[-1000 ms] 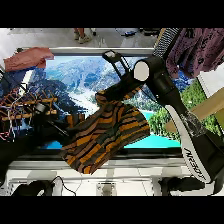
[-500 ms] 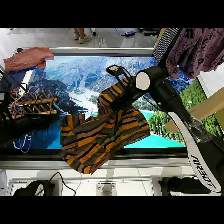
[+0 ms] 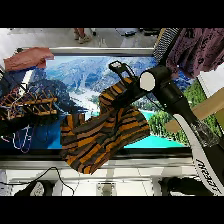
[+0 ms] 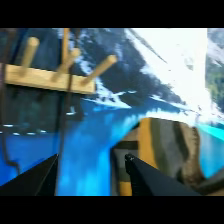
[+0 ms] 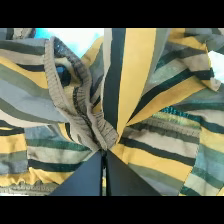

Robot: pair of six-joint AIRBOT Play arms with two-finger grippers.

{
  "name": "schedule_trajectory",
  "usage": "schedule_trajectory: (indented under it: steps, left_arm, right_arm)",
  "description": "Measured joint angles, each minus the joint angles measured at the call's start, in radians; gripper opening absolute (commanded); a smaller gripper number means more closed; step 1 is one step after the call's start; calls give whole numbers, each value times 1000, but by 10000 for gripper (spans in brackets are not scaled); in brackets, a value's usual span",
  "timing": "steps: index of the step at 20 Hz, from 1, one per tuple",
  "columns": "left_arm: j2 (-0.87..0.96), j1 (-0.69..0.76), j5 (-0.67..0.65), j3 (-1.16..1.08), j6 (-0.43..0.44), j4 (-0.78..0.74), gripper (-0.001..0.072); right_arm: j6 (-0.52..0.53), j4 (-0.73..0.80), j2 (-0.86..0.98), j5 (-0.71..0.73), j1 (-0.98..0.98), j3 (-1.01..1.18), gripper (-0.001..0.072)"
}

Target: Fold the clothes and pants, and hang the long-sleeved shirts on hangers.

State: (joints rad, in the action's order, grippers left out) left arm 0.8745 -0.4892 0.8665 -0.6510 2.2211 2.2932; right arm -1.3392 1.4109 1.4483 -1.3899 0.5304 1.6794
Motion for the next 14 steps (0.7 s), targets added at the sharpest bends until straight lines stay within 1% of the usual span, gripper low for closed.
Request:
schedule_trajectory:
  steps: [5, 10, 11, 12, 13, 14]
  left_arm:
    - [-22, -14, -12, 0, -4, -165, 343]
    - [63, -15, -20, 0, 5, -223, 356]
    - [90, -15, -27, 0, 24, -212, 334]
    - [115, -15, -37, 0, 57, -184, 285]
    - [140, -15, -48, 0, 96, -145, 262]
    - [165, -14, -67, 0, 132, -104, 262]
  right_arm:
    - [5, 0, 0, 16, 0, 0, 21]
    - [8, -1, 0, 20, 0, 0, 21]
    - [8, -2, 0, 21, 0, 0, 21]
    - [8, -2, 0, 21, 0, 0, 21]
    - [8, -3, 0, 21, 0, 0, 21]
    - [8, -3, 0, 21, 0, 0, 21]
